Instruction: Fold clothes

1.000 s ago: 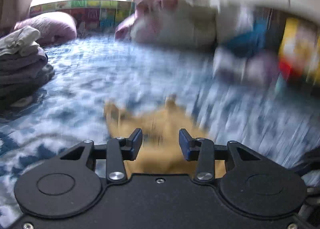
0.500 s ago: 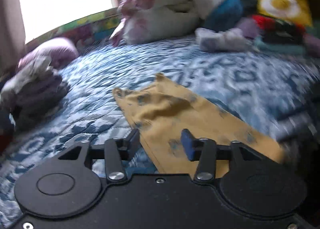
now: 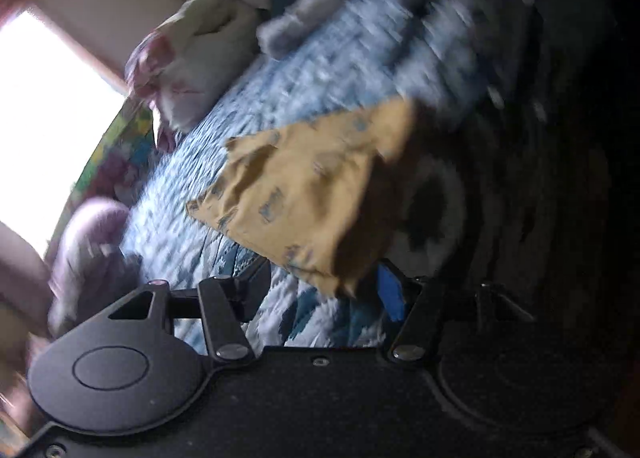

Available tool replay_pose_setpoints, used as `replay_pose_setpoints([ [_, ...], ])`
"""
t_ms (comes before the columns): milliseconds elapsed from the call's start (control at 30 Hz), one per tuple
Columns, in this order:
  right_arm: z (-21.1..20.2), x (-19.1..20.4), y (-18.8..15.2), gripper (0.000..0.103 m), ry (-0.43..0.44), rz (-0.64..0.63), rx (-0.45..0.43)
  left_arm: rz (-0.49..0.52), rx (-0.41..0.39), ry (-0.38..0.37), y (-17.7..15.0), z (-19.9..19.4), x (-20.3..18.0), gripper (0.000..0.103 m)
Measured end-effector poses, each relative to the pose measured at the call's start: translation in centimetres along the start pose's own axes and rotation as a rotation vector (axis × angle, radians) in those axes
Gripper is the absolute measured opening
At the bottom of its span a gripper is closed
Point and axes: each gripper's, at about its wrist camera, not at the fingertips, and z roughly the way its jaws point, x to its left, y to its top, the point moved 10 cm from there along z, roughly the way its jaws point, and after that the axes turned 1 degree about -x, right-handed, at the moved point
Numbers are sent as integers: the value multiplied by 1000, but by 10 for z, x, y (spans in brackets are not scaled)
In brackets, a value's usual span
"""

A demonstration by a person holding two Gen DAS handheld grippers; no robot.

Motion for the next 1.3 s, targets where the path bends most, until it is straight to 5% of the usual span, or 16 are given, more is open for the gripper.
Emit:
replay_pose_setpoints([
  [267,2,-7,3,58,-113,-89,-8,197,-6,95,-2,3,-8,62],
  [567,16,1,-1,57,-188,-224,6,259,-25,209,0,8,1,56],
  [933,17,14,-2,43,-172,-306,28,255,-30,172,-6,12,-4,52],
  [1300,24,14,-5,43,-207,-370,31,257,-48,219,-5,21,-6,52],
])
